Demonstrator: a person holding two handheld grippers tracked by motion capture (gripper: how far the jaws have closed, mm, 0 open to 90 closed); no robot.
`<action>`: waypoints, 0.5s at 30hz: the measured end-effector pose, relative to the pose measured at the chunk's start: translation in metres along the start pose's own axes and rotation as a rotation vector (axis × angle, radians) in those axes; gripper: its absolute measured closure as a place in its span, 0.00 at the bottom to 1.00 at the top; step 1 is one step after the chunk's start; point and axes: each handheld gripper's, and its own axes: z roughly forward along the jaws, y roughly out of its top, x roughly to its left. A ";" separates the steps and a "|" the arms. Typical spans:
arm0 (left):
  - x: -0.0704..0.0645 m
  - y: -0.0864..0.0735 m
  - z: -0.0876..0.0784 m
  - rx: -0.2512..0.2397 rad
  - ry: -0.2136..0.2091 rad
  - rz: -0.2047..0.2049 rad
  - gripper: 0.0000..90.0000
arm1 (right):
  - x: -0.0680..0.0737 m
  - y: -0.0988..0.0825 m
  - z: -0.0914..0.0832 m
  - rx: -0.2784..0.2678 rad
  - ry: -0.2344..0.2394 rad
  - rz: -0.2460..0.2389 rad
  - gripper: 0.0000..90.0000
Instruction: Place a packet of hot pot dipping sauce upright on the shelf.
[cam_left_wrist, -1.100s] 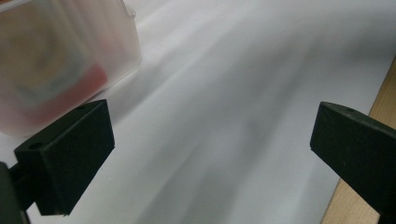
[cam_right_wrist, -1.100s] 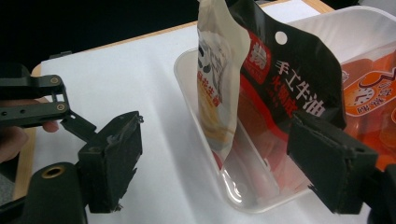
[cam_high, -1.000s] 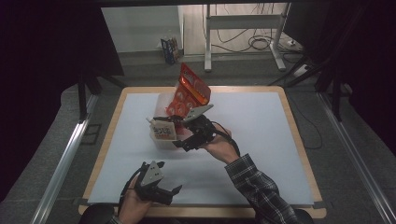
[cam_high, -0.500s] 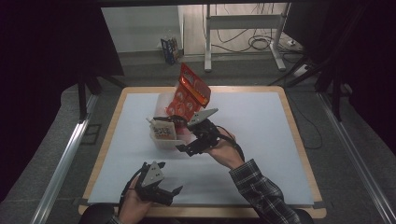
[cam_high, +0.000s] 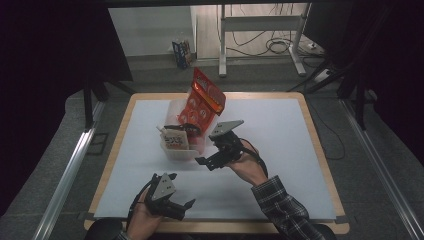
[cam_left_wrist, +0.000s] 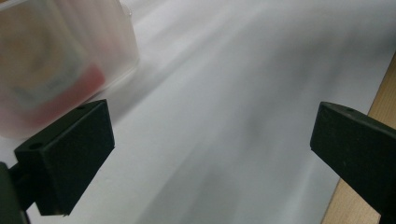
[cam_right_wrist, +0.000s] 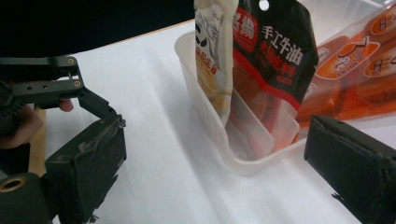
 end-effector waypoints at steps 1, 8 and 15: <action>0.000 0.000 0.000 0.000 0.001 0.001 0.00 | 0.000 -0.001 0.000 -0.003 0.000 -0.002 0.05; 0.001 0.000 -0.001 -0.001 0.004 0.002 0.00 | 0.000 -0.006 -0.005 -0.016 -0.011 -0.009 0.01; 0.001 0.000 -0.001 -0.002 0.007 0.000 0.00 | 0.000 -0.012 -0.010 -0.029 -0.025 -0.015 0.00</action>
